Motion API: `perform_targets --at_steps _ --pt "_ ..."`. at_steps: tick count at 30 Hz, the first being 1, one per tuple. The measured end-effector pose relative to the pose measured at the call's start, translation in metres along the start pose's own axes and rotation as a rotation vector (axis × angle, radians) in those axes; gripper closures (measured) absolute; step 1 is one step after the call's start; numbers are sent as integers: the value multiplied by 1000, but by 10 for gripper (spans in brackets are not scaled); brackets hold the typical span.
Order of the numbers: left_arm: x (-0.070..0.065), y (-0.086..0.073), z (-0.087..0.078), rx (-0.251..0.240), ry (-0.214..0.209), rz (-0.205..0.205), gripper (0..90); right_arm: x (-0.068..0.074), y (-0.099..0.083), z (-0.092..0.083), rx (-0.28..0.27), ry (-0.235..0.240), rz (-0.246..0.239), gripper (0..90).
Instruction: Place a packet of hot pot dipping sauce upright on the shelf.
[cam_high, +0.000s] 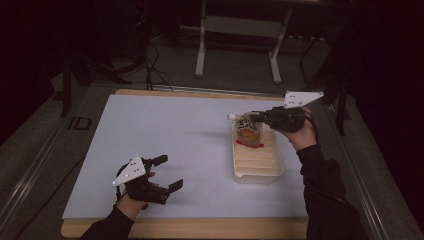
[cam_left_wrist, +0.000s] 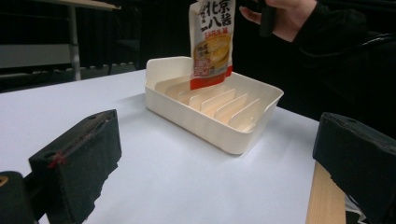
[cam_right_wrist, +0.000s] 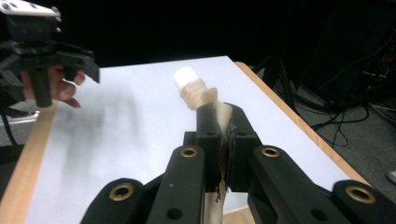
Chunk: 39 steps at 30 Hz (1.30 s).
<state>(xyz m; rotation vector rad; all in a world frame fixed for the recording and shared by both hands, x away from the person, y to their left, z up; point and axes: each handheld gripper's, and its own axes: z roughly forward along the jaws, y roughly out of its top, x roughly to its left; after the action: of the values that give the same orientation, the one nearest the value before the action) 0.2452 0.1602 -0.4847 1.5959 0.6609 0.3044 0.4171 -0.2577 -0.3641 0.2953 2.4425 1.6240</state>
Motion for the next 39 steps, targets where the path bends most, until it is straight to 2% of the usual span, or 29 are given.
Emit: perform_targets --at_steps 3,6,10,12,19,21,26,31,33,35,39 --pt "1 -1 -1 3 3 -2 15 -7 -3 4 8 0 -5 864" --pt "1 -1 -2 4 4 -1 15 -11 -5 6 6 3 15 862" --pt "2 -2 -3 1 6 -6 15 -16 -9 17 50 -6 -17 859" --pt "2 -2 -3 4 9 -3 15 -17 -11 21 54 -13 -29 857" --pt "3 -3 -3 6 8 -6 15 -17 -19 28 32 9 3 851" --pt "2 -4 -3 10 7 -7 15 -17 -22 29 37 11 0 848" --pt "3 -5 -2 20 5 -7 15 -17 -35 31 56 30 40 836" --pt "3 -6 -1 22 3 -11 15 -14 -46 30 94 22 67 794" --pt "3 -6 -1 23 3 -9 15 -13 -49 26 65 15 95 770" --pt "3 -6 -1 23 1 -11 15 -12 -48 21 47 -12 119 711" --pt "3 -6 0 27 2 -8 15 -8 -42 11 11 -40 119 677"
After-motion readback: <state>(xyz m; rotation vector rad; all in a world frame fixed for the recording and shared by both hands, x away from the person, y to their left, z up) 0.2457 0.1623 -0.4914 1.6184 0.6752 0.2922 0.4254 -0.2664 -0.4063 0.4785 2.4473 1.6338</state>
